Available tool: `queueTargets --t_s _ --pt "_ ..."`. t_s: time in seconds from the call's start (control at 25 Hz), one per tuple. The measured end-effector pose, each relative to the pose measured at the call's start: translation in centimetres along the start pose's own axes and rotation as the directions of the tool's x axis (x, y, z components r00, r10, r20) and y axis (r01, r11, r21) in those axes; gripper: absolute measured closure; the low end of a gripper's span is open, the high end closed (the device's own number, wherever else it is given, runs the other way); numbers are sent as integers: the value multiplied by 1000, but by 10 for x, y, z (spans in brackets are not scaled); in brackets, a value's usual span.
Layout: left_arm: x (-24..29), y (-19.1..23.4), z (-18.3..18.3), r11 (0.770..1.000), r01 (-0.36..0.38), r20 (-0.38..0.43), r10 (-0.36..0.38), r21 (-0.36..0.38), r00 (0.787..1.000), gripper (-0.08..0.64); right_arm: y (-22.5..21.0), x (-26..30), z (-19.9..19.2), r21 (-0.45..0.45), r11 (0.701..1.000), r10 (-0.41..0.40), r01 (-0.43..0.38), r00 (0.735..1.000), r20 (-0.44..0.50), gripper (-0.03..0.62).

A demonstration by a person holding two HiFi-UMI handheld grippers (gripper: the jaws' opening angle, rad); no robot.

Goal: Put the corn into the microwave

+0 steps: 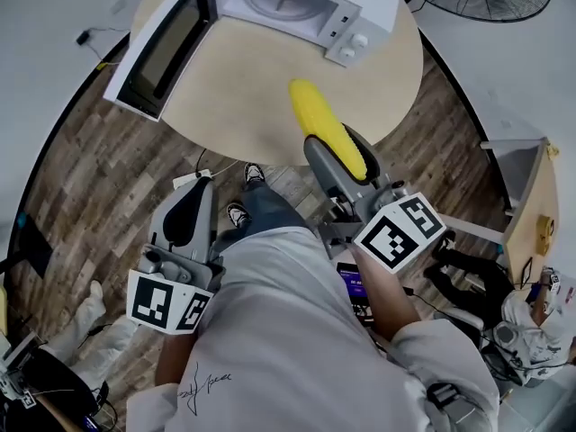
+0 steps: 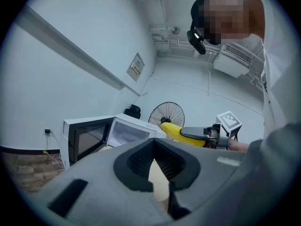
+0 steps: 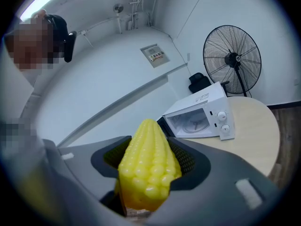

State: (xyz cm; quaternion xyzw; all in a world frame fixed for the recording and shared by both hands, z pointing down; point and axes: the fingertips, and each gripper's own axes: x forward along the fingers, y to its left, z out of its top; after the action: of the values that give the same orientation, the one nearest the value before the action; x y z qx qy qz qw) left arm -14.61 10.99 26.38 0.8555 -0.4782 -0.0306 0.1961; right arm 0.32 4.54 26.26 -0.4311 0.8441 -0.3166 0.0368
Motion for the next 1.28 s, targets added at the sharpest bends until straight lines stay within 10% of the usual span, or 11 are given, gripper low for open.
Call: queueTargets --t_s 1.28 --pt "111 26 8 1000 23 -75 -22 6 997 568 -80 85 28 50 999 19 -17 998 -52 331"
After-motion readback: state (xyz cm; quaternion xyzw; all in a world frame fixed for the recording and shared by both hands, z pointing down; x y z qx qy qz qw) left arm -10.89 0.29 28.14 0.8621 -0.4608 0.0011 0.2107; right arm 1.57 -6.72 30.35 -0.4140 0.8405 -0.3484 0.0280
